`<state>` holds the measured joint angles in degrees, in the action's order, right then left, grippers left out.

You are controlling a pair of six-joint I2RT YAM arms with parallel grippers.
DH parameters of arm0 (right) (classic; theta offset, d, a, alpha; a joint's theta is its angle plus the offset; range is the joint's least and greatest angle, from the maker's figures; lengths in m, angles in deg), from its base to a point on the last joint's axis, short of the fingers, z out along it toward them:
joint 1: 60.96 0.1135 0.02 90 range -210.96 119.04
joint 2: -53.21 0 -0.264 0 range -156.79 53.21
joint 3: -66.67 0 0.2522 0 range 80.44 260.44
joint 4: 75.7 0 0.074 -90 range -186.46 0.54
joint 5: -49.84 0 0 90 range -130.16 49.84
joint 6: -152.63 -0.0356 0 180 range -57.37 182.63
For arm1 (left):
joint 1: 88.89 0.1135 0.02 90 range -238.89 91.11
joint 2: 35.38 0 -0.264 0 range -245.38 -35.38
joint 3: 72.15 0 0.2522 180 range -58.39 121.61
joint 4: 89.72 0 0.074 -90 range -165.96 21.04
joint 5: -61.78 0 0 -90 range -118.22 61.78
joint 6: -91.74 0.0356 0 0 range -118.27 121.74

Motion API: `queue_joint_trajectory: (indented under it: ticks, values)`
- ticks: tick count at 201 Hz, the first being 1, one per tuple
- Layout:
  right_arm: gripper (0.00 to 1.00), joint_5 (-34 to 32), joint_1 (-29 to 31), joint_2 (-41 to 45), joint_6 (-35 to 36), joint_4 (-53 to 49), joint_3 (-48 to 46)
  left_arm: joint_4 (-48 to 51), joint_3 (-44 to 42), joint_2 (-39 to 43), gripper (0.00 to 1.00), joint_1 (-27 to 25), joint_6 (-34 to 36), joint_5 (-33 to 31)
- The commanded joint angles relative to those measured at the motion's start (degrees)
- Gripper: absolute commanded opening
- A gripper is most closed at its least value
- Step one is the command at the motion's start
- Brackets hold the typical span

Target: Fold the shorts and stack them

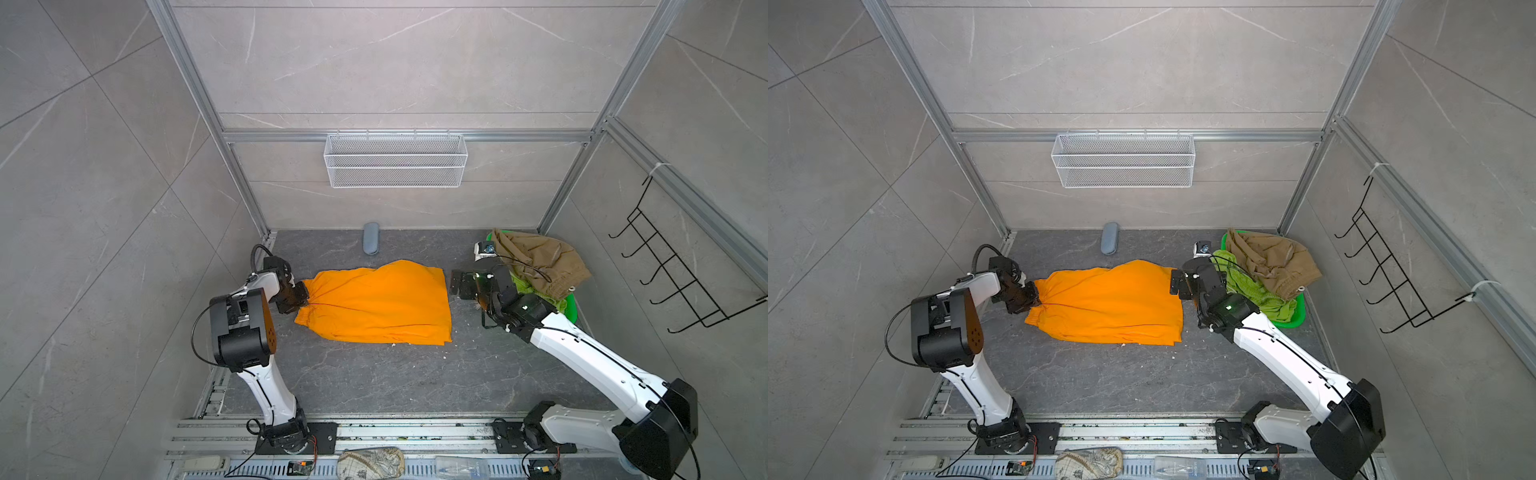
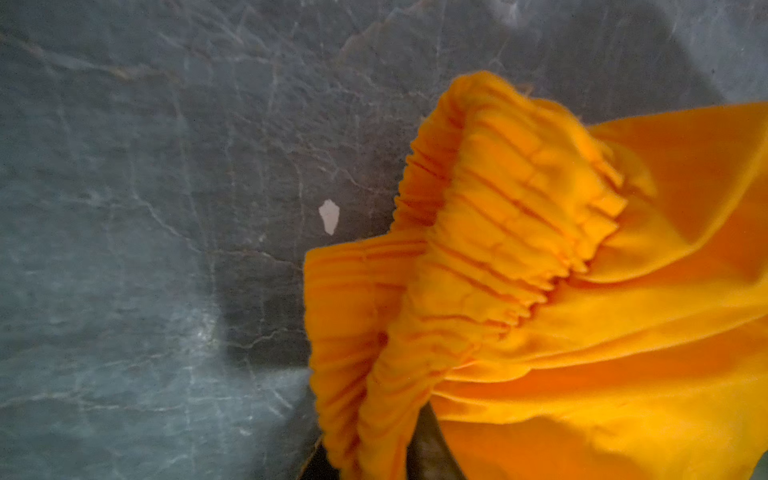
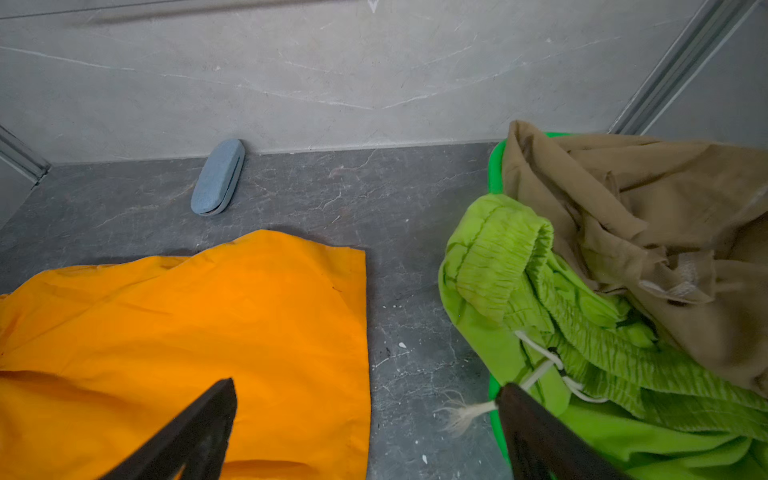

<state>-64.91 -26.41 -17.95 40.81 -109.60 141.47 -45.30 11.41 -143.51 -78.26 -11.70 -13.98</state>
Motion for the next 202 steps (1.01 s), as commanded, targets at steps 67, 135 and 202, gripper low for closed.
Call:
queue_joint_trajectory:
  ticks: [67, 135, 202]
  values:
    - [0.99, 14.53, 0.08, -8.67, -7.17, 0.10, 0.31, 10.09, 8.79, 8.05, 0.00, -7.34, 1.44, -4.94]
    - [0.99, 23.24, 2.28, -18.96, -23.47, 13.28, -2.76, 16.22, 18.07, 11.25, 0.00, -12.13, -2.63, -2.97]
    - [0.99, 33.04, 2.65, -39.36, -25.66, 13.46, 17.97, 12.22, 13.54, 14.18, 0.00, -12.08, -6.60, -1.15]
